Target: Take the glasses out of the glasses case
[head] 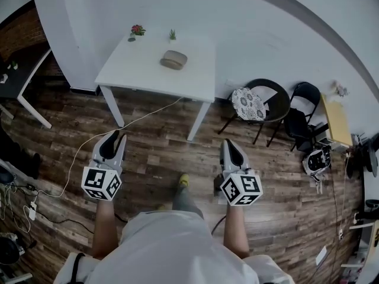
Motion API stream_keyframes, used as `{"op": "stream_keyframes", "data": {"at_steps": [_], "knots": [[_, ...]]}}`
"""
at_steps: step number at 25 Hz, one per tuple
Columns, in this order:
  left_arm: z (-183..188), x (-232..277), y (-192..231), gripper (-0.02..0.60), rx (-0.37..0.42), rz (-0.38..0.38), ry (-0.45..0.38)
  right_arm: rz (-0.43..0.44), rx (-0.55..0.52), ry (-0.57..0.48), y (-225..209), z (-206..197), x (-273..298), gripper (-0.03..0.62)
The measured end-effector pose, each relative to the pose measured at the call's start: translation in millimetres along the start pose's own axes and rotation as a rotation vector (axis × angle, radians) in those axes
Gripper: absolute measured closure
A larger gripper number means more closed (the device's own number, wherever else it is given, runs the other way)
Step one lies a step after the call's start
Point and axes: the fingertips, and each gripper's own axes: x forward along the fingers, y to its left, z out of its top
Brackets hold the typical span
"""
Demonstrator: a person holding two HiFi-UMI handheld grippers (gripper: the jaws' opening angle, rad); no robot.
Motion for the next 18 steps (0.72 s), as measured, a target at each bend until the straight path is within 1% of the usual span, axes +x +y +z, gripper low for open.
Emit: {"op": "stream_keyframes", "data": {"at_steps": [3,9,13,18], "knots": [[-2,14,-1,0.48,0.007,-0.001,0.002,-0.004,0.005,0.004,-11,-2,12,0.591],[-10,37,11,0.48,0.0,0.029,0.016,-0.007,0.011,-0.001,-33,-1,42,0.591],[-14,65,20,0.48,0.001,0.041,0.021,-0.02,0.017,-0.013,-53,2,66,0.591],[-25,111,21,0.48,-0.002,0.032,0.048,-0.023,0.026,0.015,-81,-4,103,0.591]]}}
